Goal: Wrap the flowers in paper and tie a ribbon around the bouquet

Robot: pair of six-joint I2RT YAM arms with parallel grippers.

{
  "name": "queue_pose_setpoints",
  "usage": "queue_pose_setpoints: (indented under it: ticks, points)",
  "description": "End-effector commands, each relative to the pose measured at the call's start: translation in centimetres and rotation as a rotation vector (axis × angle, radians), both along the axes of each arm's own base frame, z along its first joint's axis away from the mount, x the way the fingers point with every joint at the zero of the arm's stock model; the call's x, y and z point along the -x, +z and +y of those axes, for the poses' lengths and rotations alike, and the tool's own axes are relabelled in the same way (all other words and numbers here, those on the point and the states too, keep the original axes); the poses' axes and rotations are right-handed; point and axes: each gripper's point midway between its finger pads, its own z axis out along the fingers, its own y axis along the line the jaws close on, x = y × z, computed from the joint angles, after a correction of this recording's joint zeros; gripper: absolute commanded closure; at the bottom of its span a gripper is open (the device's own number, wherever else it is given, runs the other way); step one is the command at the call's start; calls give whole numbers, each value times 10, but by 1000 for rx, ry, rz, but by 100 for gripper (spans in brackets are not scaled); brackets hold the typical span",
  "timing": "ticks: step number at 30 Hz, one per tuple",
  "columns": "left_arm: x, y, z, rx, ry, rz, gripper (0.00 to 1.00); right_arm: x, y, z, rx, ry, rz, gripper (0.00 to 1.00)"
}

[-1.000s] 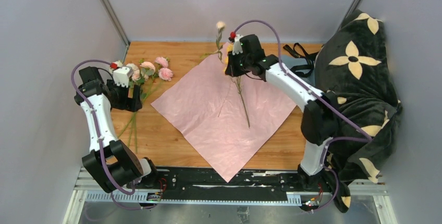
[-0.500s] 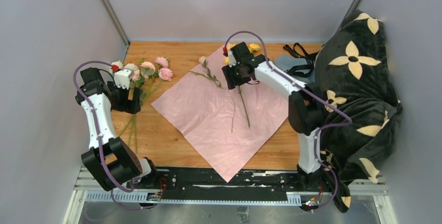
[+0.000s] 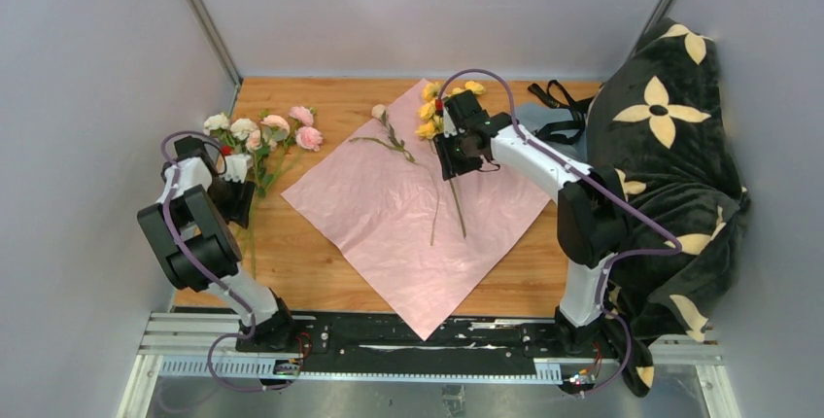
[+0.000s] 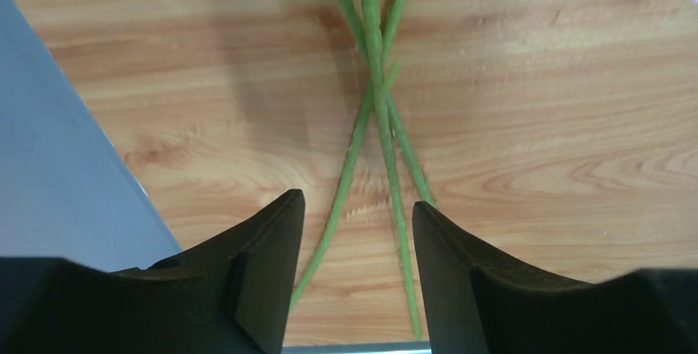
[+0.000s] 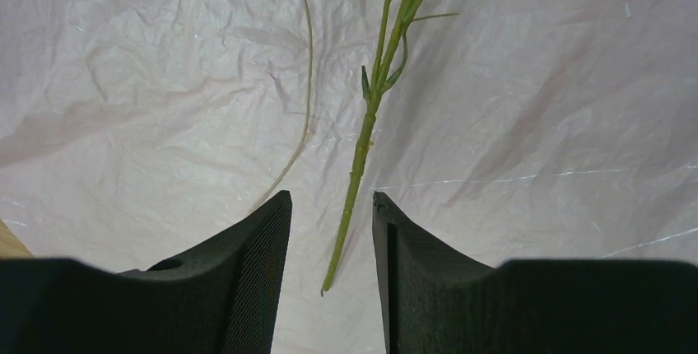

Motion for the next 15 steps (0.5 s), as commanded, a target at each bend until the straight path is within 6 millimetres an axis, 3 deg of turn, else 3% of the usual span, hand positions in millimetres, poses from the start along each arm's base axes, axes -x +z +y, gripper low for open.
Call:
queue_pose_setpoints:
  ticks: [1,9,15]
  points:
    - [-36,11,-3,61,38,-128,44,5,-2,4,-26,-36,46,55]
    - [-92,14,-10,93,76,-230,57,5,-8,8,0,-36,69,57]
    - [-106,-1,-10,63,78,-194,62,8,-9,2,25,-37,63,57]
